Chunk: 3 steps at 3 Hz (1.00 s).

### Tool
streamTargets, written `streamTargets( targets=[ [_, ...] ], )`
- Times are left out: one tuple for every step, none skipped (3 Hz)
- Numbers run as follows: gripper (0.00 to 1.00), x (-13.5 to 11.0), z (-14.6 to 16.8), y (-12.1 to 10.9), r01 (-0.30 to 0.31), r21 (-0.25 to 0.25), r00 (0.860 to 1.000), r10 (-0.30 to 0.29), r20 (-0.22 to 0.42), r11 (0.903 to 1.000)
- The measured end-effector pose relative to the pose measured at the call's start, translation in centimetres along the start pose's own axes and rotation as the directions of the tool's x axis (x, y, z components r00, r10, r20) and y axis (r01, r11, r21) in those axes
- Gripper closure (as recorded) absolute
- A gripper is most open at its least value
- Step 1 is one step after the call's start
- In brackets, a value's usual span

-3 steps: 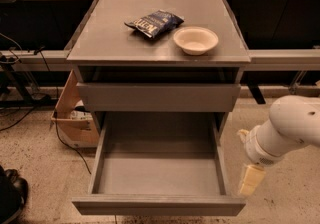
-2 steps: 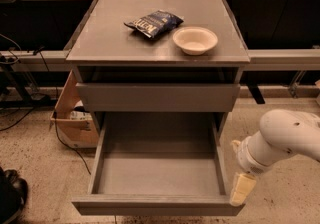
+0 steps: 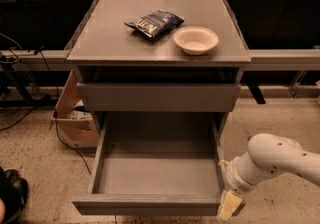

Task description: Close middle drawer

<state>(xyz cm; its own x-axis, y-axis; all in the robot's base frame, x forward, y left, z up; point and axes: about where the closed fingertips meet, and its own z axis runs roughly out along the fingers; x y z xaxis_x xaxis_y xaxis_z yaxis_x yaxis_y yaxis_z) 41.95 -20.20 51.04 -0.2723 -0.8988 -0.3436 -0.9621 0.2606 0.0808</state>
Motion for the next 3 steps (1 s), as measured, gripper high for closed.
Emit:
streamTargets(
  targets=[
    [0.0, 0.0, 0.0, 0.0, 0.0, 0.0, 1.0, 0.0, 0.0, 1.0],
    [0.0, -0.4, 0.2, -0.9, 0.006, 0.024, 0.999, -0.007, 0.032, 0.9997],
    [0.0, -1.9, 1.9, -2.7, 0.009, 0.046, 0.998, -0.012, 0.056, 0.9989]
  ],
)
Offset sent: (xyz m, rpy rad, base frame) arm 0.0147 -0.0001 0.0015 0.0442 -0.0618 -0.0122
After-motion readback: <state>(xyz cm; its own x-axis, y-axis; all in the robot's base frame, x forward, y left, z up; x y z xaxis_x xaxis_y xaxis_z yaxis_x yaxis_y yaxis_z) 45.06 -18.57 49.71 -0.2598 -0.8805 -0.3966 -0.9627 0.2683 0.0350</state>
